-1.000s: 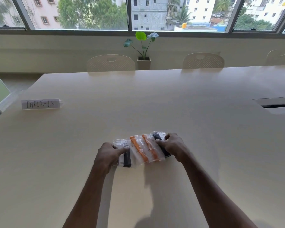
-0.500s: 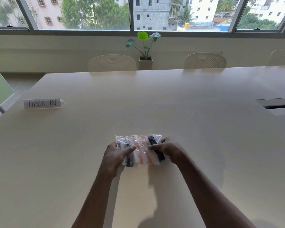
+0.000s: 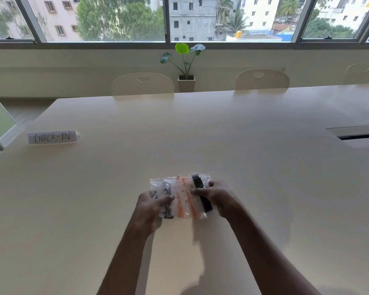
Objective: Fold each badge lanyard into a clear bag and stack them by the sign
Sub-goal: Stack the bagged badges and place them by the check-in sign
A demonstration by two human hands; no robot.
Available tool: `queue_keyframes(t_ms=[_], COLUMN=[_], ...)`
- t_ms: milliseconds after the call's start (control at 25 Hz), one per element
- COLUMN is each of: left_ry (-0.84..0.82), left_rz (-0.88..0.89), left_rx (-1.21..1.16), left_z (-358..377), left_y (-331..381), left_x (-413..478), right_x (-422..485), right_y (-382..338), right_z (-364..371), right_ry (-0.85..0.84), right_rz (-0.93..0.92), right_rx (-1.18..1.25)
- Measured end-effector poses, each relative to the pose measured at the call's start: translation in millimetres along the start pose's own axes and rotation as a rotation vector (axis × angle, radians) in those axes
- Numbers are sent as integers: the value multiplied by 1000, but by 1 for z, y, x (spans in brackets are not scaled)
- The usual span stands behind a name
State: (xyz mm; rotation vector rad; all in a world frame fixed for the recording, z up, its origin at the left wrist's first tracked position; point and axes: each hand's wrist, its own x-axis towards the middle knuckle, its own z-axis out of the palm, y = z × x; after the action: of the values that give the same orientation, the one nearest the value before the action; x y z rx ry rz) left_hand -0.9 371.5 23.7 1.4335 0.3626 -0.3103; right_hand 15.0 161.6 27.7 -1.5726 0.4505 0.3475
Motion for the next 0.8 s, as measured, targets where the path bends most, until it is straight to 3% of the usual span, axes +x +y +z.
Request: queue_keyframes(t_ms=[480,800], left_ry=[-206,-232], left_rz=[-9,-51], left_rx=[-272,-262], left_z=[-10,-35], left_y=[-7,-12], left_x=[-1,-17], right_x=[-17,-42], right_y=[14,27], right_z=[-14,21], right_ry=[-217,-151], right_rz=[-21,-19], right_rx=[332,388])
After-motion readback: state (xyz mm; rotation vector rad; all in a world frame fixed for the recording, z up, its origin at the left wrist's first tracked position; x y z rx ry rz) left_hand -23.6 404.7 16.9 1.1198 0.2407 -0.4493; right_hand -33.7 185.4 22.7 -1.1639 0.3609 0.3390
